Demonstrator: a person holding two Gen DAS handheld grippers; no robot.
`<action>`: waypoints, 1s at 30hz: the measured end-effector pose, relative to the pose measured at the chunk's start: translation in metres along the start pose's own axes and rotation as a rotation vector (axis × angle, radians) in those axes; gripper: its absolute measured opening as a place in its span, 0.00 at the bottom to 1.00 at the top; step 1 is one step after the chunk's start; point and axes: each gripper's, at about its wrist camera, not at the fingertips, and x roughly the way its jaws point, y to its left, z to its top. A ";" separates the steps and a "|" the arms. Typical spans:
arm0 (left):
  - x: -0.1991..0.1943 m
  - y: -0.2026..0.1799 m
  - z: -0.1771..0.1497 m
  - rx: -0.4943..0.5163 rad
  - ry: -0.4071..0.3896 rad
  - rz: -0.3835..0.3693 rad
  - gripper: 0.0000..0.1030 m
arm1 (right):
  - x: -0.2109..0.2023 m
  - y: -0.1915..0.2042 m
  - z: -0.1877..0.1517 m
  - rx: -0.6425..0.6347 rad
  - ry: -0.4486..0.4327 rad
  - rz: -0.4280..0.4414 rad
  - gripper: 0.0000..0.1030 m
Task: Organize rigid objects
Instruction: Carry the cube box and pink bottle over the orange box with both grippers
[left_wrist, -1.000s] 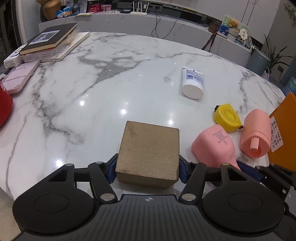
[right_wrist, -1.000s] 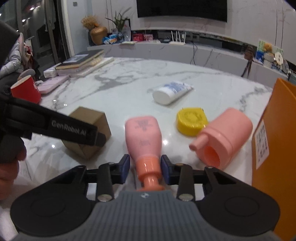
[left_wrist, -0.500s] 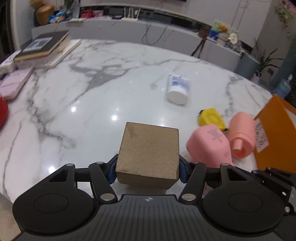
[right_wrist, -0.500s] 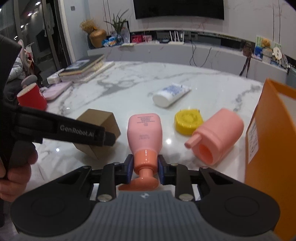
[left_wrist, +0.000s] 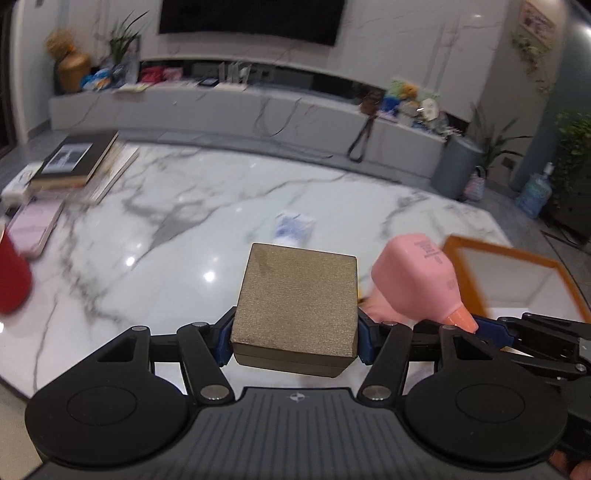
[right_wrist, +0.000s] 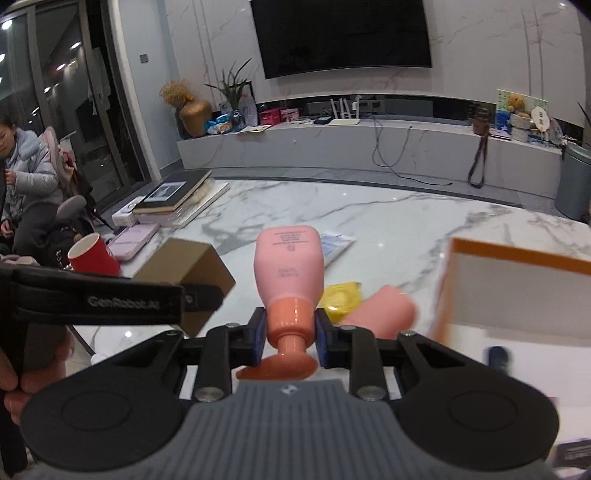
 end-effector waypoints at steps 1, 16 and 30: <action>-0.004 -0.011 0.003 0.019 -0.009 -0.016 0.67 | -0.009 -0.009 0.002 0.005 0.003 -0.003 0.25; 0.055 -0.185 0.025 0.226 0.126 -0.262 0.67 | -0.089 -0.173 0.001 -0.023 0.278 -0.217 0.25; 0.173 -0.232 0.020 0.153 0.325 -0.228 0.67 | -0.019 -0.246 0.019 0.015 0.564 -0.164 0.25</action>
